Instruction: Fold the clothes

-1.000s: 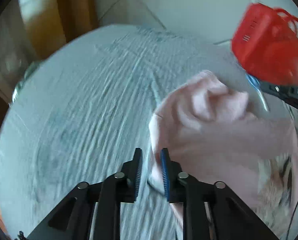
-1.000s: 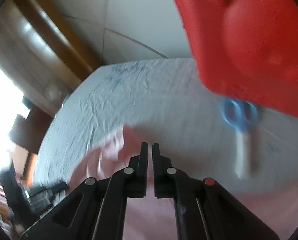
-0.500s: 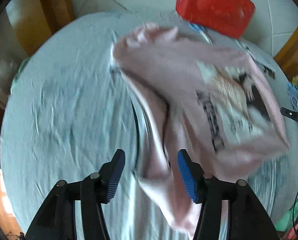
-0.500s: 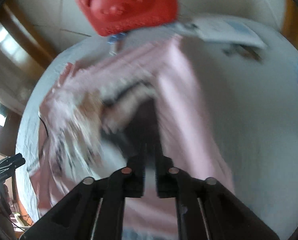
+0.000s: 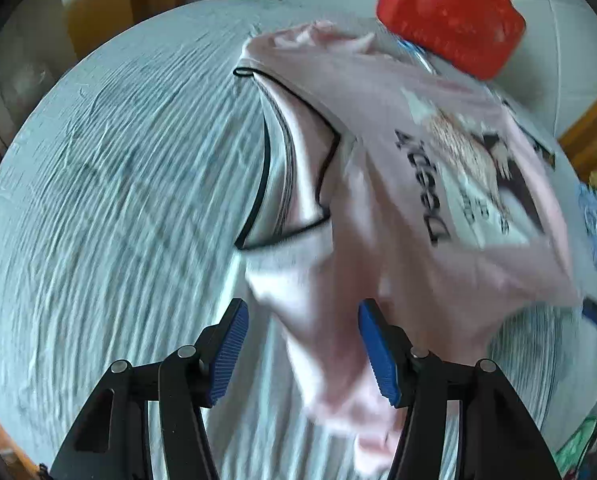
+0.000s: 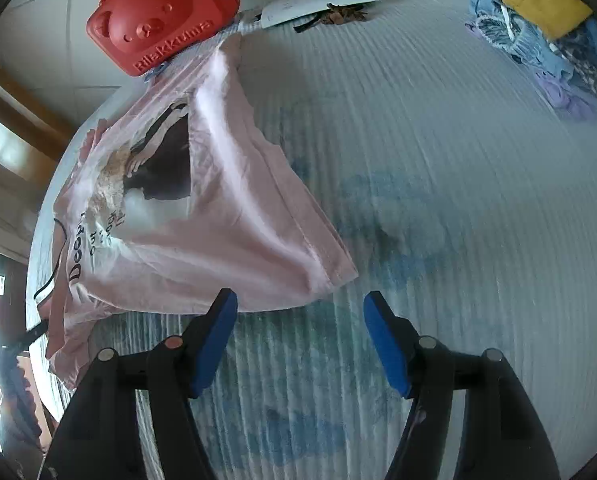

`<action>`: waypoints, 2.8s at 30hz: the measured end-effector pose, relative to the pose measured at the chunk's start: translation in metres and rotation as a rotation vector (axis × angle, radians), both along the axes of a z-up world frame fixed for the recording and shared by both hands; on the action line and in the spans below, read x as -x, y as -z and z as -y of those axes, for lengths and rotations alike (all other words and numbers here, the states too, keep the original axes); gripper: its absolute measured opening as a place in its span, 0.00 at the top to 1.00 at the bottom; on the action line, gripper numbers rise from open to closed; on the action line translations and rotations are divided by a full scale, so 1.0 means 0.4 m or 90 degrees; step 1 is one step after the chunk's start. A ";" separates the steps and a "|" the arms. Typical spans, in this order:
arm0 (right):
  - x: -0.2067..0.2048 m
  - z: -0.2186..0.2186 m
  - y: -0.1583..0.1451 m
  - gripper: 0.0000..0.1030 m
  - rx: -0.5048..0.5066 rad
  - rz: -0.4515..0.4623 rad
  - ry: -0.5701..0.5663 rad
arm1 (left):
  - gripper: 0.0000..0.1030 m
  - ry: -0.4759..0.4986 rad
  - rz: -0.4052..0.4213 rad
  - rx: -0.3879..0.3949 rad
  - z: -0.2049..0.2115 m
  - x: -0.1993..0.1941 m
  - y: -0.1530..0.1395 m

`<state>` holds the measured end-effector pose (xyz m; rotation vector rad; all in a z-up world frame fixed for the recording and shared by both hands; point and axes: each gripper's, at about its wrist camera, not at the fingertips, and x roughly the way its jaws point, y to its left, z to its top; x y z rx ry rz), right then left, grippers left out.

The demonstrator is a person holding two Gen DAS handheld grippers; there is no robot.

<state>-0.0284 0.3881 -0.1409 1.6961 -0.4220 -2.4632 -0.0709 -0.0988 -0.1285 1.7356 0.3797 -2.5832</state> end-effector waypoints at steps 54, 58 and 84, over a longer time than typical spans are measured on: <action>-0.220 0.731 -0.006 0.94 0.002 -0.145 -0.409 | 0.95 0.108 -0.056 0.056 -0.152 -0.247 -0.004; -0.266 0.670 0.001 0.97 0.000 -0.051 -0.415 | 0.95 0.149 -0.011 0.031 -0.162 -0.301 -0.025; -0.213 0.790 0.040 0.97 -0.042 -0.078 -0.445 | 0.94 0.131 0.021 0.024 -0.140 -0.275 0.033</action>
